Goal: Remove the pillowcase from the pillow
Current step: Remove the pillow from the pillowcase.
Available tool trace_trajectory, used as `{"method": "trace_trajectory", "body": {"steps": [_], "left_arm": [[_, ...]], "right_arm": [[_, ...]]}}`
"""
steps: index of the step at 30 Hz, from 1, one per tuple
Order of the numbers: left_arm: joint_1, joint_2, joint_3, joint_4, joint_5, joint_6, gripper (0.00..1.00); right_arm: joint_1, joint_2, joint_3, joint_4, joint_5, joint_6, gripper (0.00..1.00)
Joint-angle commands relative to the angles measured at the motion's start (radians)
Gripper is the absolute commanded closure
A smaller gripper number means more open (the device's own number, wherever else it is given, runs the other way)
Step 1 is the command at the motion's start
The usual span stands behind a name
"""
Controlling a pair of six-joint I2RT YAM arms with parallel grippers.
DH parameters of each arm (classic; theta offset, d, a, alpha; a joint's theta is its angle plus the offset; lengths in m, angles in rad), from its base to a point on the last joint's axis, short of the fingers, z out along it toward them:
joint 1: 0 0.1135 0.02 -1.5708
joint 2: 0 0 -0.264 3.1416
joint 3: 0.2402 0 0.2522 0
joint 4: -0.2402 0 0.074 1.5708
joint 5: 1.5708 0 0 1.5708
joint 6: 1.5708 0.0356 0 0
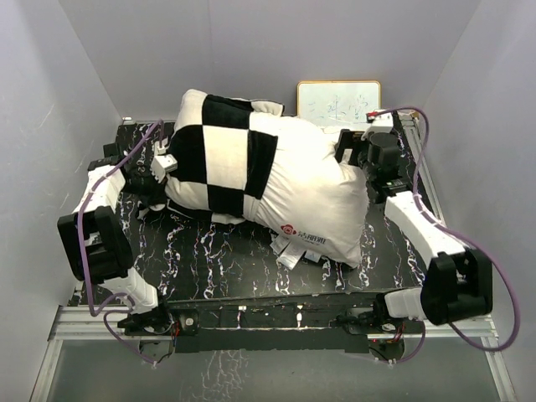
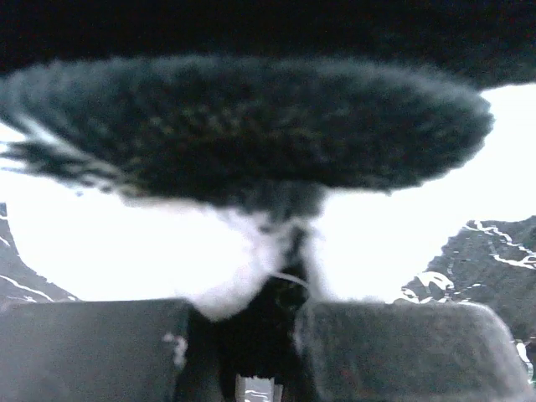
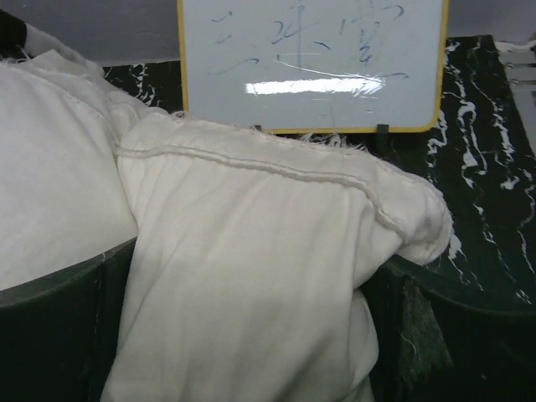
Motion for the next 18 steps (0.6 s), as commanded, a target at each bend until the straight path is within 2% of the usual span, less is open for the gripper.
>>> {"method": "trace_trajectory", "body": {"steps": [1, 4, 7, 12, 18], "left_arm": [[-0.009, -0.1, -0.06, -0.02, 0.065, -0.111, 1.0], [-0.01, -0.111, -0.071, -0.036, 0.067, -0.149, 1.0], [-0.01, -0.127, -0.092, -0.05, 0.079, -0.171, 1.0], [-0.009, -0.175, -0.15, -0.028, 0.039, -0.183, 1.0], [-0.01, -0.197, -0.15, -0.095, 0.083, -0.131, 1.0]], "right_arm": [[0.009, -0.167, 0.06, -0.264, 0.219, 0.044, 0.02], [0.008, -0.262, 0.022, -0.344, 0.224, 0.1, 0.02], [-0.018, -0.324, -0.053, -0.348, 0.217, 0.157, 0.02], [-0.106, -0.355, -0.051, -0.427, 0.058, 0.243, 0.01], [-0.144, -0.421, -0.063, -0.363, -0.182, 0.267, 0.01]]}}
